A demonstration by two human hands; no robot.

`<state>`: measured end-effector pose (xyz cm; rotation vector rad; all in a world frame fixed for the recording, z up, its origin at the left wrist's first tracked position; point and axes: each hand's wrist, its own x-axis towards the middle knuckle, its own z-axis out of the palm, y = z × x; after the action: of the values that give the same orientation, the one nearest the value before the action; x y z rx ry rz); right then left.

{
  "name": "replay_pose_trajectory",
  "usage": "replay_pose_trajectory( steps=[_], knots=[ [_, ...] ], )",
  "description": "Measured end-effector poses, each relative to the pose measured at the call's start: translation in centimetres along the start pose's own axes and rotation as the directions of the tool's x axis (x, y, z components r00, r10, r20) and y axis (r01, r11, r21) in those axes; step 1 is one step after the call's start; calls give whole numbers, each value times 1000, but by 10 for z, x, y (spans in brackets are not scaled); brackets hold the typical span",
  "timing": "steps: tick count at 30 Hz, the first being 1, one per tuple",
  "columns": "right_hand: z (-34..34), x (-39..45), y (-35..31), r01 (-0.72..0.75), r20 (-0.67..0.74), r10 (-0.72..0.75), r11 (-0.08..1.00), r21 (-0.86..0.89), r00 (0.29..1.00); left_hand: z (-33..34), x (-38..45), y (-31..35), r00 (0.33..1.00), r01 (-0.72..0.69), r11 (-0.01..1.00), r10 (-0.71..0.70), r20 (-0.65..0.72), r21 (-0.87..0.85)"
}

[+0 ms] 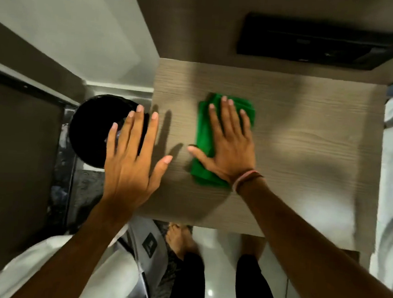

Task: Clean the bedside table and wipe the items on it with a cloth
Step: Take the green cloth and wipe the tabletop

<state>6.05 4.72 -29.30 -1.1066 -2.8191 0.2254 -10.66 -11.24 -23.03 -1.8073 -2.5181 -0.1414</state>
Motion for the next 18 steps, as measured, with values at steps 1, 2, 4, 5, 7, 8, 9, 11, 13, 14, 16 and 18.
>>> replay_pose_trajectory(
  steps=[1, 2, 4, 5, 7, 8, 9, 11, 13, 14, 16, 18],
  knots=[
    [4, 11, -23, 46, 6, -46, 999, 24, 999, -4, -2, -6, 1000, 4, 1000, -5, 16, 12],
    [6, 20, -47, 97, 29, -98, 994, 46, 995, -9, -5, -15, 999, 12, 1000, -13, 30, 22],
    [8, 28, -78, 181, 105, -188, 980, 77, 977, -18, -9, -28, 995, 50, 999, -51, 80, 11],
    [5, 29, -86, 200, 128, -211, 975, 96, 969, -26, -8, -33, 993, 67, 998, -67, 97, 4],
    [-7, 27, -85, 147, 110, -166, 976, 162, 980, -40, -3, -35, 993, 62, 998, -61, 96, -4],
    [-17, 25, -78, 89, 73, -105, 977, 196, 992, -47, 2, -32, 995, 48, 999, -48, 91, -3],
    [-29, 22, -68, 15, 25, -21, 976, 218, 999, -55, 9, -26, 996, 32, 999, -31, 87, -5],
    [-64, 9, -32, -127, -88, 151, 963, 238, 985, -70, 29, -1, 997, -20, 1000, 22, 70, -21],
    [-107, -9, 14, -220, -191, 283, 930, 293, 940, -84, 54, 39, 995, -91, 996, 92, 42, -25],
    [-131, -19, 39, -241, -241, 323, 918, 315, 915, -90, 68, 62, 991, -131, 991, 131, 19, -35],
    [-182, -47, 90, -281, -348, 383, 909, 309, 855, -105, 96, 116, 973, -230, 970, 229, -20, -80],
    [-234, -84, 148, -340, -456, 430, 901, 270, 779, -120, 120, 183, 937, -348, 931, 341, -71, -113]
  ],
)
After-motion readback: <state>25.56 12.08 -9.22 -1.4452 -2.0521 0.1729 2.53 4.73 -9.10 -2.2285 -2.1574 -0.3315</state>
